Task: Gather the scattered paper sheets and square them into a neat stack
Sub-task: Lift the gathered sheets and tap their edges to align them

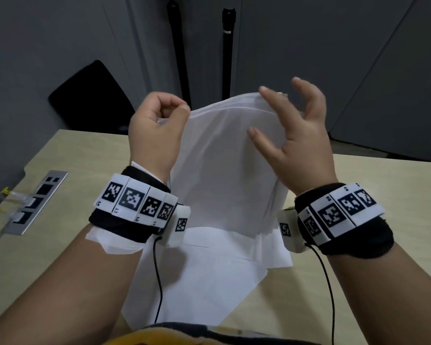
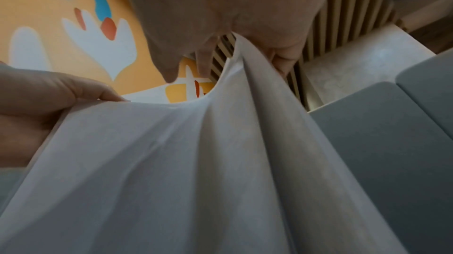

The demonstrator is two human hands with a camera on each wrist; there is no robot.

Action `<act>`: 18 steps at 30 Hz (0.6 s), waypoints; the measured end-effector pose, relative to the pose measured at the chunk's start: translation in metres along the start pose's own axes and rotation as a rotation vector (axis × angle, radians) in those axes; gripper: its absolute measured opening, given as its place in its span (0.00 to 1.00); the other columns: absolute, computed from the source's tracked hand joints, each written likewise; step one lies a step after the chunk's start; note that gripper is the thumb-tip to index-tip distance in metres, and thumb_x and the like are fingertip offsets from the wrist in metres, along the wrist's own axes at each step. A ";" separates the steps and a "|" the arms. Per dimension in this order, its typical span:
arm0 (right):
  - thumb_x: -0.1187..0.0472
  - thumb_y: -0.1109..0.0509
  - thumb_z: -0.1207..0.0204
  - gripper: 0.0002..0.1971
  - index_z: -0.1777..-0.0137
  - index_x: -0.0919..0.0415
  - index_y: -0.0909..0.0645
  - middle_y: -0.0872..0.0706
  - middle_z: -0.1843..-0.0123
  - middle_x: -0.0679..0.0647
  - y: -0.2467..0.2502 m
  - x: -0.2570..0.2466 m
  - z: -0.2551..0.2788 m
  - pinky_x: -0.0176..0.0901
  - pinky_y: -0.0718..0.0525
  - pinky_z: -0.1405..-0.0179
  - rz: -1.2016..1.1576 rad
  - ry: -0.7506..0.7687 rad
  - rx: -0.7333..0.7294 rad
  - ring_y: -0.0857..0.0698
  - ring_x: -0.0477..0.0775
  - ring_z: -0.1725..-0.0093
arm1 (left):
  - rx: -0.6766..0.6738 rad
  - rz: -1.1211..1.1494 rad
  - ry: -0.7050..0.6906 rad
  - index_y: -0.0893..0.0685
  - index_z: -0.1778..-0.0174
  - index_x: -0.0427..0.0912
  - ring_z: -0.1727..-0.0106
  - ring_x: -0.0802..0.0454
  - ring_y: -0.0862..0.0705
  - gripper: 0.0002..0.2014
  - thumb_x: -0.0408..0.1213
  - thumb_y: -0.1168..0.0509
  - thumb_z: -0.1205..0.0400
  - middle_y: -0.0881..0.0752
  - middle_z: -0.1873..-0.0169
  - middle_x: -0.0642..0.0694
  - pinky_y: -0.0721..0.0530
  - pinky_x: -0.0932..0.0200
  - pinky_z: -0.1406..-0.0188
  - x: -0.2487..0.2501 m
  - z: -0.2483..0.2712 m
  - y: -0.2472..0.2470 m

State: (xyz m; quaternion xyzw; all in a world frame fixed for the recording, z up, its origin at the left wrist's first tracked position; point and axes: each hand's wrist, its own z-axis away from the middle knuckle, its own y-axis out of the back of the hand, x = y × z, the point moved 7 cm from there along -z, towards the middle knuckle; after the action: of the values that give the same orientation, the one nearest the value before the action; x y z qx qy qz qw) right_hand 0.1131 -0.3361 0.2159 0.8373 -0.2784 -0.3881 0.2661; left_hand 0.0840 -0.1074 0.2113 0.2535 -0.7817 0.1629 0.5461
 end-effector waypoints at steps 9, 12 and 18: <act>0.64 0.26 0.27 0.31 0.25 0.59 0.34 0.22 0.34 0.50 0.012 0.015 0.007 0.14 0.33 0.42 -0.261 -0.125 0.168 0.24 0.33 0.37 | -0.174 0.107 -0.101 0.24 0.49 0.51 0.58 0.57 0.14 0.08 0.42 0.35 0.22 0.14 0.62 0.48 0.18 0.61 0.54 0.001 0.010 0.002; 0.67 0.23 0.29 0.36 0.24 0.59 0.37 0.19 0.35 0.53 0.008 0.030 0.013 0.25 0.26 0.36 -0.529 -0.243 0.188 0.21 0.42 0.33 | -0.325 0.106 -0.103 0.29 0.41 0.54 0.50 0.61 0.14 0.29 0.40 0.23 0.34 0.15 0.53 0.51 0.17 0.65 0.52 -0.018 0.016 0.002; 0.63 0.18 0.34 0.28 0.35 0.50 0.24 0.14 0.39 0.52 -0.019 0.053 0.029 0.42 0.14 0.49 -0.826 -0.481 0.027 0.12 0.48 0.43 | -0.329 -0.007 0.142 0.14 0.51 0.55 0.50 0.59 0.12 0.18 0.41 0.22 0.35 0.10 0.55 0.58 0.16 0.56 0.49 -0.069 0.022 0.014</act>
State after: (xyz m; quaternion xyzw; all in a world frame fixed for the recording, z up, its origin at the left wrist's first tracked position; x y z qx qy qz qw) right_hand 0.1238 -0.3646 0.1607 0.7677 0.0192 -0.6405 0.0066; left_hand 0.0775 -0.0930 0.1395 0.1514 -0.7563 0.0485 0.6346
